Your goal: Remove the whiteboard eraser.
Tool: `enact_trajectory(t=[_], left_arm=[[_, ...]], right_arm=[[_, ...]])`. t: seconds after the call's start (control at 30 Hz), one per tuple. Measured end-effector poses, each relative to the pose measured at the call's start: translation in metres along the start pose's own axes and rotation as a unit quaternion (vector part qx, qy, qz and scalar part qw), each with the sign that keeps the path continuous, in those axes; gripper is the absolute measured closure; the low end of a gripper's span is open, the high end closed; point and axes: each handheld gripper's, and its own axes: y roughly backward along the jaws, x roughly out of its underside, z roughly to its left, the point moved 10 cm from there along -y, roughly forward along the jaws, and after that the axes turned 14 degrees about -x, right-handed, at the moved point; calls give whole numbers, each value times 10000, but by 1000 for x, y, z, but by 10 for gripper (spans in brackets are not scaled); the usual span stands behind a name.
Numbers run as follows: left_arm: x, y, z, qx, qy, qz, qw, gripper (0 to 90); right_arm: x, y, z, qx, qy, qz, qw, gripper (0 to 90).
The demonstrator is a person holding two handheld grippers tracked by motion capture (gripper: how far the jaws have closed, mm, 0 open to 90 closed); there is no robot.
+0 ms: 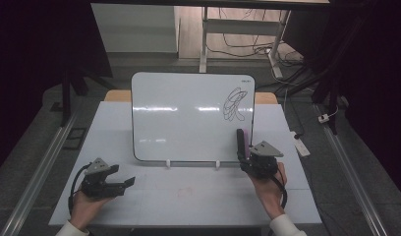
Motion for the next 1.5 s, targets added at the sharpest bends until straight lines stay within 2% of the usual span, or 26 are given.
enact_trajectory(t=[0.13, 0.2, 0.27, 0.37, 0.4, 0.5, 0.6, 0.73, 0.77, 1.1, 1.27, 1.3, 1.5], left_arm=[[1, 0, 0, -3, 8, 8, 10000, 186], [1, 0, 0, -1, 1, 13, 10000, 186], [2, -1, 0, -7, 2, 14, 10000, 186], [3, -1, 1, -9, 1, 10, 10000, 188], [3, -1, 1, -12, 0, 11, 10000, 188], [3, -1, 2, -18, 28, 13, 10000, 188], [3, 0, 2, -15, 19, 2, 10000, 190], [3, 2, -1, 54, 14, -14, 10000, 206], [2, 3, -1, 63, 10, -22, 10000, 212], [-3, 6, -7, 265, 135, -74, 9995, 218], [-8, 8, -13, 402, 181, -82, 9990, 216], [-9, 8, -14, 430, 213, -40, 9988, 212], [-25, 8, -26, 677, 281, -16, 9973, 212]], right_arm=[[1, -3, -1, 127, 7, 37, 9999, 540], [1, -2, -1, 192, -63, 40, 9998, 571], [1, -1, -1, 223, -141, 9, 9997, 610], [-1, 5, -2, 309, -131, -152, 9993, 644], [-5, 8, -1, 291, -101, -260, 9992, 648], [-15, 18, 4, 292, 64, -356, 9989, 653], [-20, 24, 9, 208, 154, -419, 9988, 654], [-18, 26, 12, 56, 146, -421, 9990, 655], [-16, 26, 14, -68, 116, -421, 9990, 656], [-6, 26, 27, -401, 256, -377, 9982, 660], [-6, 23, 38, -565, 376, -370, 9970, 661], [-6, 22, 45, -636, 401, -354, 9965, 661], [-7, 19, 59, -753, 615, -329, 9947, 662]])
